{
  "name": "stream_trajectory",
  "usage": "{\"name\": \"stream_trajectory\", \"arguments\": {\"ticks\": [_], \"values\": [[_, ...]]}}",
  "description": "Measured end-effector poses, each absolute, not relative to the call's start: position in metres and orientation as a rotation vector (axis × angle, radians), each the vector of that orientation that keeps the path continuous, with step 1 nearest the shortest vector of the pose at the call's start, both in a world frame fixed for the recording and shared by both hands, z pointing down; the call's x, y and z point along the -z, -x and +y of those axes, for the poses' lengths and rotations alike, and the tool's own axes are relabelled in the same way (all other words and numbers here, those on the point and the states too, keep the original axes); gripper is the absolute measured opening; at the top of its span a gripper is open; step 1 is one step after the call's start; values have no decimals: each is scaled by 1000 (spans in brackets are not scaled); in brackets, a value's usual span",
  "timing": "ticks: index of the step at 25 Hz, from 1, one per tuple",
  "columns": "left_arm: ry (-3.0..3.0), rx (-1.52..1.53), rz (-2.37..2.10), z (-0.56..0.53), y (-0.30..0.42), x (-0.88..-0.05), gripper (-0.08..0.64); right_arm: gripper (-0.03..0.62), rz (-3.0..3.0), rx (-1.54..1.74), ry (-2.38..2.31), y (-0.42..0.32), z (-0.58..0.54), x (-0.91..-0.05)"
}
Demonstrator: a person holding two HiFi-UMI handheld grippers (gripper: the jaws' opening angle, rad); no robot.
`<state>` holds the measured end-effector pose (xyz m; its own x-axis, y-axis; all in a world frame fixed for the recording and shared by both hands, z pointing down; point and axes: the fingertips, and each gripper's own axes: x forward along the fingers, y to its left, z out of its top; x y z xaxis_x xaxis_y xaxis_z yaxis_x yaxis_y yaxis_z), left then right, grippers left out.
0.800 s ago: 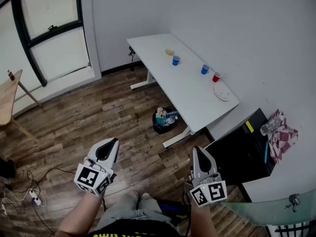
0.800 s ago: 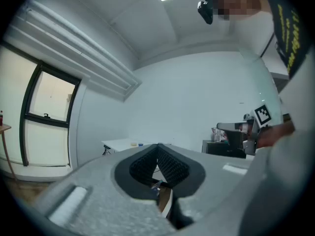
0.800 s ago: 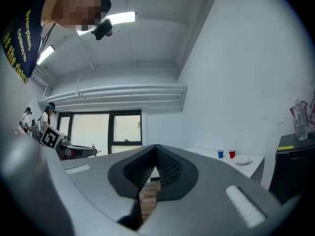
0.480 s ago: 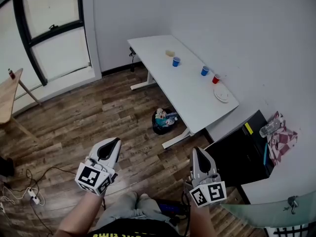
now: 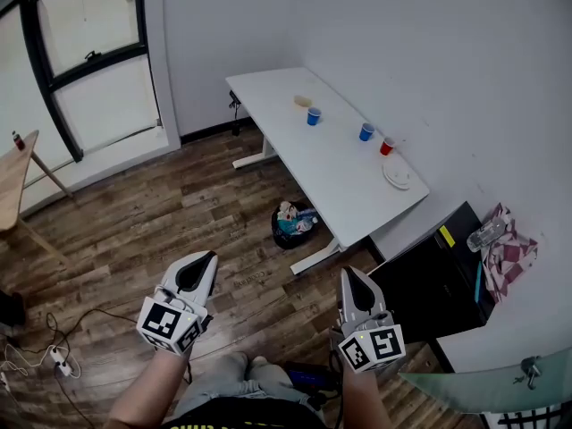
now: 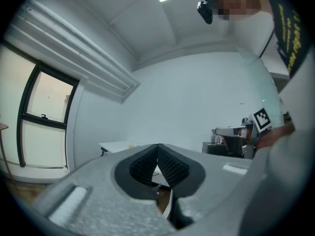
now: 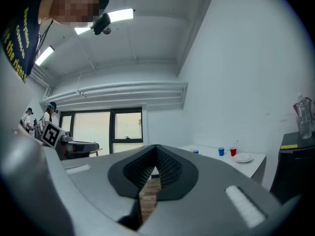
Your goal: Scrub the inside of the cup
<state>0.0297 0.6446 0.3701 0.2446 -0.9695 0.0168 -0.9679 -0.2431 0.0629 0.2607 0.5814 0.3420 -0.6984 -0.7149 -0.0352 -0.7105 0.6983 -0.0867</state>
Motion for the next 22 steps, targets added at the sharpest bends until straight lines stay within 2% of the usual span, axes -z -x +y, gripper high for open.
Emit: {"name": "stream_trajectory", "arguments": {"ticks": [22], "values": [[-2445,44,-1942,538,-29,-366,6,6,2819,39,1206,-253,472,-334]]}}
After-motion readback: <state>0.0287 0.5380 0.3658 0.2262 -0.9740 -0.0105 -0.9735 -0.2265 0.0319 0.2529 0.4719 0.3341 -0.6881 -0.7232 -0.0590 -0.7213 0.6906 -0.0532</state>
